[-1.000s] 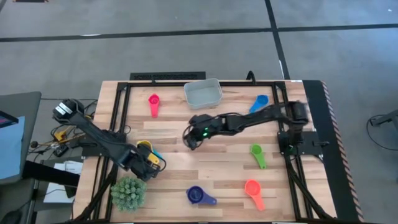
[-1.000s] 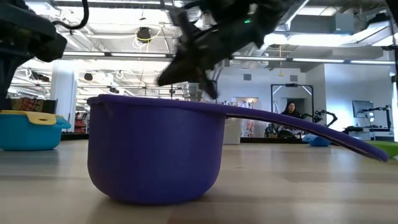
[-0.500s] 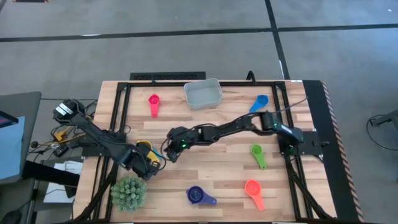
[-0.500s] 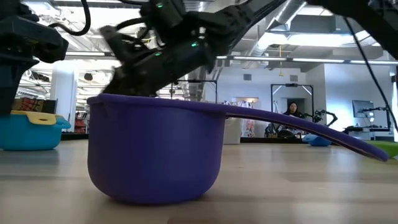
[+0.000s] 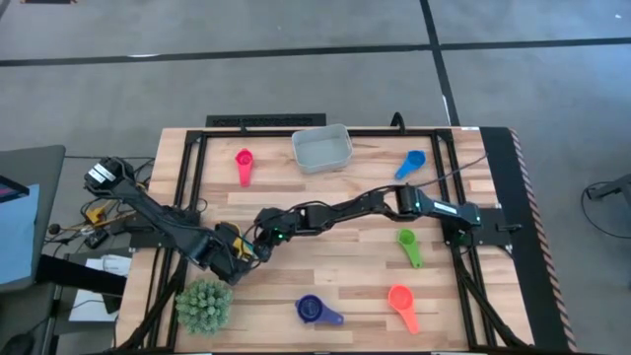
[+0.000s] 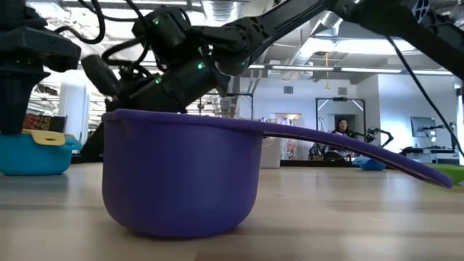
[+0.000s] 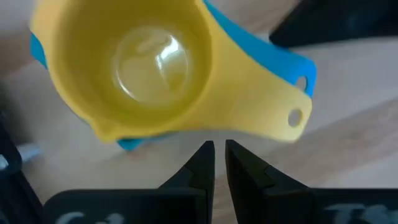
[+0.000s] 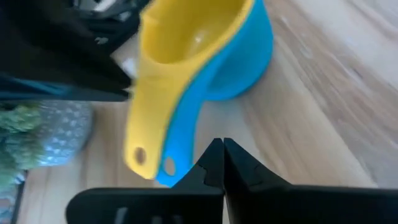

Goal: Nest measuring cups in basket
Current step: Stack the yellow measuring cup on the light blue measuring cup, then stack the violet measuring cup on the yellow measuring cup

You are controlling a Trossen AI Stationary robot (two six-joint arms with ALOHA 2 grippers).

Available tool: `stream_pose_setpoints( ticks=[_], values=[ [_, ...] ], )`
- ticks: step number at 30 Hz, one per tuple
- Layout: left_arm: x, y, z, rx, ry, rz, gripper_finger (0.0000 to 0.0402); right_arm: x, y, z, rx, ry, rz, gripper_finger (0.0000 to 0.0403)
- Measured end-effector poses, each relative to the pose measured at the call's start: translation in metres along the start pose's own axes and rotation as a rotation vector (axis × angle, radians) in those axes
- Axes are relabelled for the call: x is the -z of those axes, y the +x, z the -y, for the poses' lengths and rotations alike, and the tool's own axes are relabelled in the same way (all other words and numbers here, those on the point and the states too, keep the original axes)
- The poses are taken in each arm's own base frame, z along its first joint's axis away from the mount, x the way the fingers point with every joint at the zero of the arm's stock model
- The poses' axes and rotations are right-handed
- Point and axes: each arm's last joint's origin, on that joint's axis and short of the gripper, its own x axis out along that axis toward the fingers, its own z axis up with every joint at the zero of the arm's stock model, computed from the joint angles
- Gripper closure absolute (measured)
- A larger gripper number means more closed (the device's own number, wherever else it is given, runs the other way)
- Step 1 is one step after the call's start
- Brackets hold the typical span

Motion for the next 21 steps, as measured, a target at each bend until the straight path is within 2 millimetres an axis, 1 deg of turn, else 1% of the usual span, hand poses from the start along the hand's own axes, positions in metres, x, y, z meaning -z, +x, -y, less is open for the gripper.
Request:
stream_pose_setpoints(
  ticks=[5,9,12,16,21],
  values=[
    [-0.002,0.000,0.000,0.013,0.010,0.064,0.0375,0.000,0.000,-0.002,-0.021,-0.009,-0.011,0.0387],
    [-0.007,0.001,0.002,0.011,0.025,0.065,0.0375,0.001,0.000,-0.002,-0.033,-0.008,-0.023,0.0390],
    [-0.009,0.002,0.003,0.011,0.033,0.038,0.0375,0.002,-0.001,0.000,-0.006,-0.005,-0.040,0.0388],
    [-0.008,-0.002,0.004,0.015,0.049,-0.021,0.0375,-0.001,-0.011,-0.001,0.057,-0.030,-0.079,0.0381],
    [-0.010,-0.021,0.008,0.064,0.048,-0.008,0.0375,-0.013,-0.033,-0.008,0.109,-0.111,-0.128,0.0367]
  ],
)
